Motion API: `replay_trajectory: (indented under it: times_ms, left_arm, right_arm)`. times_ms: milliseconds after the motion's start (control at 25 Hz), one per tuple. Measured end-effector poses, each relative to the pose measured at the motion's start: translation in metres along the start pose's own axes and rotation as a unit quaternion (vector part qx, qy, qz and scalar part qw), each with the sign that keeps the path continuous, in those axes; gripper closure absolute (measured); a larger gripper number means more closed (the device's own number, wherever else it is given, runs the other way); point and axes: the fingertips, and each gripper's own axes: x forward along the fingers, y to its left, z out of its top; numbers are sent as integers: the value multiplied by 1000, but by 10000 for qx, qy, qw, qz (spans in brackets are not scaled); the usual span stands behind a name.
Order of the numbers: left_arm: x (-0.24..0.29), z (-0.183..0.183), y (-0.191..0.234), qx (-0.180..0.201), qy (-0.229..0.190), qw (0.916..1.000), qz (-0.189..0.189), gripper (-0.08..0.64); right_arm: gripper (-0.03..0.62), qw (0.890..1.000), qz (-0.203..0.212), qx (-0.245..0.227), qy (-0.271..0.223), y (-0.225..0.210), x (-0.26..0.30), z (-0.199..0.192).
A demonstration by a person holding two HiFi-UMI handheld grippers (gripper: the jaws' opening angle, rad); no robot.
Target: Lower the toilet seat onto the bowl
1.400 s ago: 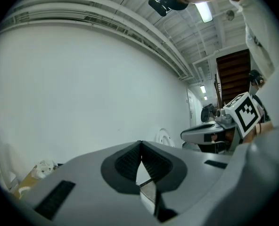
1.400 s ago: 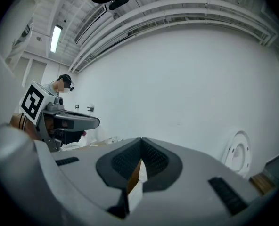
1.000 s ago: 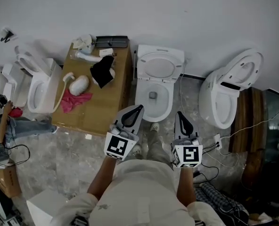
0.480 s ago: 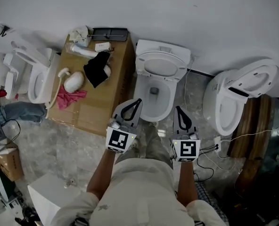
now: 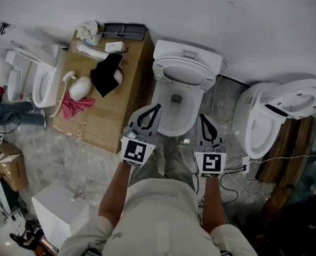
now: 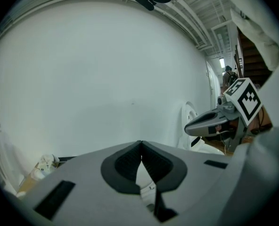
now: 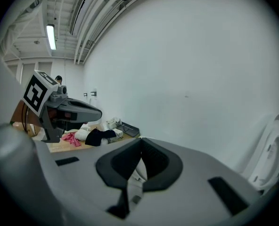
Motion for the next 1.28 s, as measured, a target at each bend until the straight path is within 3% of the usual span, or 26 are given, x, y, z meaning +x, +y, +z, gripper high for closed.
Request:
replay_trajectory:
  times_ms: [760, 1280]
  left_arm:
    - [89, -40, 36, 301, 296, 9989, -213, 529]
    - [147, -79, 67, 442, 517, 9965, -489, 468]
  right_arm:
    - [555, 9977, -353, -544, 191, -46, 83, -31]
    - [523, 9922, -713, -870, 538, -74, 142, -59]
